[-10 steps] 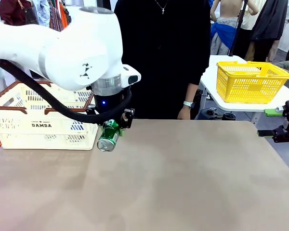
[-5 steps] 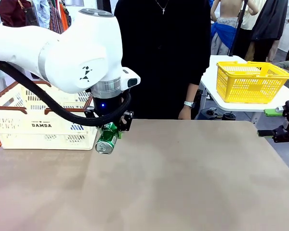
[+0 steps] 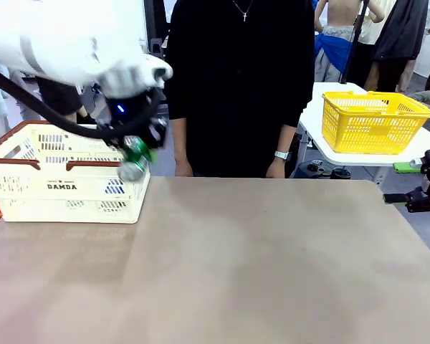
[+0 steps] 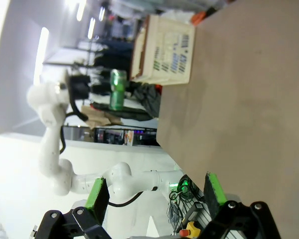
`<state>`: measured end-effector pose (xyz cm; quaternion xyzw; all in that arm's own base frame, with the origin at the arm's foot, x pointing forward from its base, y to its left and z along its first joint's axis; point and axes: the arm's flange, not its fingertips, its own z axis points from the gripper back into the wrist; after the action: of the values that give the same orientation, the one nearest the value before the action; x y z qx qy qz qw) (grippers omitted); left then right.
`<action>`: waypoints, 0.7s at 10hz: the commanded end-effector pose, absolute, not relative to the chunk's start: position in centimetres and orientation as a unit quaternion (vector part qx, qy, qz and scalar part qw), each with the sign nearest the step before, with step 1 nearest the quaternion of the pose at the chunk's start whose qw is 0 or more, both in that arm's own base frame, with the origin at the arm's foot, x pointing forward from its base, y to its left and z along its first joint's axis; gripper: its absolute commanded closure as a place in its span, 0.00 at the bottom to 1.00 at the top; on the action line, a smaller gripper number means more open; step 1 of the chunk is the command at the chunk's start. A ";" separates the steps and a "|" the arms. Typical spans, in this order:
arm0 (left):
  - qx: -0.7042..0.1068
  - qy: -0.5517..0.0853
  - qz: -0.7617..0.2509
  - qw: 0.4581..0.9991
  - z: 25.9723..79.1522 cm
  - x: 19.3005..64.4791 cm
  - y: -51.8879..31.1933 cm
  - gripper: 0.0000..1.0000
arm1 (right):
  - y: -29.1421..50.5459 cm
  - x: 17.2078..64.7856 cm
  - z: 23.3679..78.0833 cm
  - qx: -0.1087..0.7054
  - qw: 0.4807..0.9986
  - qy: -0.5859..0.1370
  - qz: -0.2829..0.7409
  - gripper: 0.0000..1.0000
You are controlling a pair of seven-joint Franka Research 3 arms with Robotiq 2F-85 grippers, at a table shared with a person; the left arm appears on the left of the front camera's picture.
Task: Place the drinks into the Shopping basket.
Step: Pick up one drink and place it into the Shopping basket.
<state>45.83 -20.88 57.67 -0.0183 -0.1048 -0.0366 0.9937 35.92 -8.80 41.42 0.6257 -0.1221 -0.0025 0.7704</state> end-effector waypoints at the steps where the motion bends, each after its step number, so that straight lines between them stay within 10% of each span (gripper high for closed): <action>1: -0.046 -0.095 -0.063 0.992 59.9 50.1 -17.6 1.00 | -8.9 35.9 41.8 0.624 0.772 -0.118 0.004 0.00; 7: 0.026 -0.151 0.077 0.985 57.0 59.0 -7.6 1.00 | -8.9 35.9 41.8 0.624 0.772 -0.118 0.004 0.00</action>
<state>58.38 -7.07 55.89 0.0308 -0.1390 0.0443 0.9888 35.90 -8.82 41.43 0.6260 -0.1220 -0.0027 0.7702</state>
